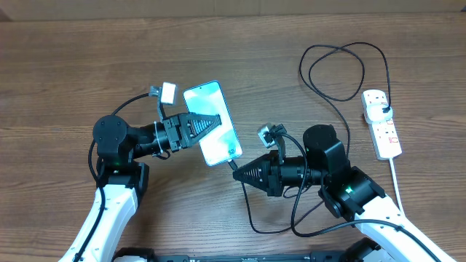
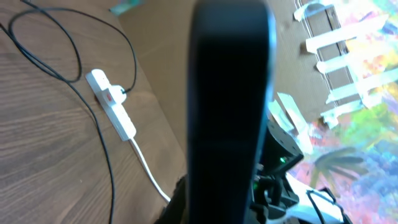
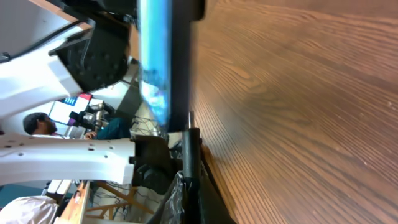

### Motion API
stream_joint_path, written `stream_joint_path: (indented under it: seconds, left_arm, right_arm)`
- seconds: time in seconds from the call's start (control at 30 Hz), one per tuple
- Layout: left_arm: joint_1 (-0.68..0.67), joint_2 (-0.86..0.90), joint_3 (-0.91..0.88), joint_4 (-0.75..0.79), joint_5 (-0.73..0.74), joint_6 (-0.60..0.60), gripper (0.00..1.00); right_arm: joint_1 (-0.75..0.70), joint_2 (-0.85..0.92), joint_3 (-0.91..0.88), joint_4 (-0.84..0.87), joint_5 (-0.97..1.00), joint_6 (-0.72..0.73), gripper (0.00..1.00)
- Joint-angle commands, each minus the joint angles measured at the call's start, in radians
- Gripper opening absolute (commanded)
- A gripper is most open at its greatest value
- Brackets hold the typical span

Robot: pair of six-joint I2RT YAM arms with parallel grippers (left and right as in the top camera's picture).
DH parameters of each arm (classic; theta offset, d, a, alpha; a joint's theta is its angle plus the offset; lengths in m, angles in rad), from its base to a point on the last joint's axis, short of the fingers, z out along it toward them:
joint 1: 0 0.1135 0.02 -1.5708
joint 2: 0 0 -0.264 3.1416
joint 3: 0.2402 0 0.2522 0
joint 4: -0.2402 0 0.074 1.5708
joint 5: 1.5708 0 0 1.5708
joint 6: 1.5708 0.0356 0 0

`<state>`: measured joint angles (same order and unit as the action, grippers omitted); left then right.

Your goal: Plug charger to phone and switch on socket

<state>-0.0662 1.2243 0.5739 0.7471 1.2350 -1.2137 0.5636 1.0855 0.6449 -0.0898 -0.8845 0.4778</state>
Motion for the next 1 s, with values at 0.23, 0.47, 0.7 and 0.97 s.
stream_joint_path:
  seconds: [0.23, 0.47, 0.7, 0.97]
  left_arm:
    - [-0.005, -0.007, 0.005, 0.009, -0.063, -0.025, 0.04]
    - [-0.005, -0.007, 0.005, 0.009, -0.064, -0.032, 0.04]
    - [-0.005, -0.007, 0.005, 0.009, -0.098, -0.047, 0.04]
    - [-0.005, -0.007, 0.005, 0.009, -0.097, -0.051, 0.04]
  right_arm:
    - [-0.003, -0.012, 0.005, 0.079, -0.010, 0.077, 0.04]
    - [-0.003, -0.012, 0.005, 0.090, -0.008, 0.103, 0.04]
    - [-0.003, -0.012, 0.005, 0.039, -0.008, 0.102, 0.04]
    - [-0.003, -0.012, 0.005, 0.064, -0.010, 0.103, 0.04]
